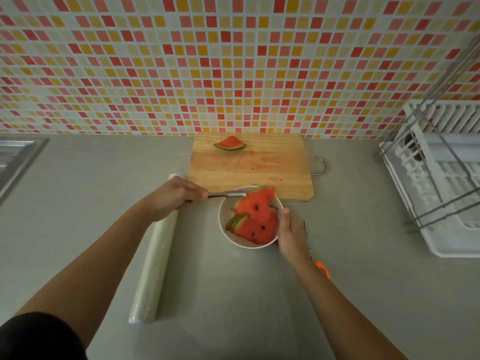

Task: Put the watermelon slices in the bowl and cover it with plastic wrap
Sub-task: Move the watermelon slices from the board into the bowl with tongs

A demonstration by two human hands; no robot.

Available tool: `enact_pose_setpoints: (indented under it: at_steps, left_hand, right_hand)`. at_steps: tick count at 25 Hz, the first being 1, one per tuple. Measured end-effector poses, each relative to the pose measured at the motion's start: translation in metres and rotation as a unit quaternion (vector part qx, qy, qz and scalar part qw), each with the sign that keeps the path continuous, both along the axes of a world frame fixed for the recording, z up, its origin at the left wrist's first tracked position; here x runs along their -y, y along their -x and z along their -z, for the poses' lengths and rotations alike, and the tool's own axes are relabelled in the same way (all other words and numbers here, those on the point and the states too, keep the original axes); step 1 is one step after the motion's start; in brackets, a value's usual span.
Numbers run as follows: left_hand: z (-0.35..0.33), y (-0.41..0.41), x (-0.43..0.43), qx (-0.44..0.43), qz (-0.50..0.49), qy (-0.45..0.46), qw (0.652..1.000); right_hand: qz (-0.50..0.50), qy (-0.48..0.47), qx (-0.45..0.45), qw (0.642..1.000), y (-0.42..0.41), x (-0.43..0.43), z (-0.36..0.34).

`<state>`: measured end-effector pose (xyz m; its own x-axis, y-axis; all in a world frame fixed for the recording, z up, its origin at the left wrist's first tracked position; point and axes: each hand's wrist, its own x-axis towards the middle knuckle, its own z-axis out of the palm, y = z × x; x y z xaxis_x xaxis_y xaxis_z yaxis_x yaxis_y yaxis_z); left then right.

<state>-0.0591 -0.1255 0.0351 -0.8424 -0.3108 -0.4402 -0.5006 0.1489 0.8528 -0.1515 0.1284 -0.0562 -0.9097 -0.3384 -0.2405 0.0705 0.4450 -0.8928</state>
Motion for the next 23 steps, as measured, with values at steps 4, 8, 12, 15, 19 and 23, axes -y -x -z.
enact_pose_setpoints:
  at_steps: [4,8,12,15,19,23]
  left_hand:
    - [0.0,-0.008,-0.026,0.0,0.078,0.094,0.992]
    - [-0.006,-0.012,-0.025,0.008,0.111,0.169,0.979]
    - [-0.01,0.0,-0.003,-0.021,0.024,0.142,0.989]
    - [0.005,0.035,0.014,-0.016,-0.162,0.194,0.967]
    - [0.024,0.071,0.022,-0.025,-0.134,0.397,0.908]
    - [0.041,0.084,0.035,-0.085,0.051,0.635,0.766]
  right_hand:
    - [0.012,-0.003,0.016,1.0,-0.001,0.0,0.0]
    - [0.014,-0.023,0.009,1.0,-0.001,0.0,-0.003]
    - [0.019,-0.011,0.014,1.0,-0.001,0.0,0.001]
    - [0.027,-0.002,0.023,0.999,0.0,0.0,0.003]
    - [0.031,0.007,0.018,0.999,-0.001,-0.001,0.001]
    - [0.031,0.015,0.034,0.999,0.0,0.0,0.002]
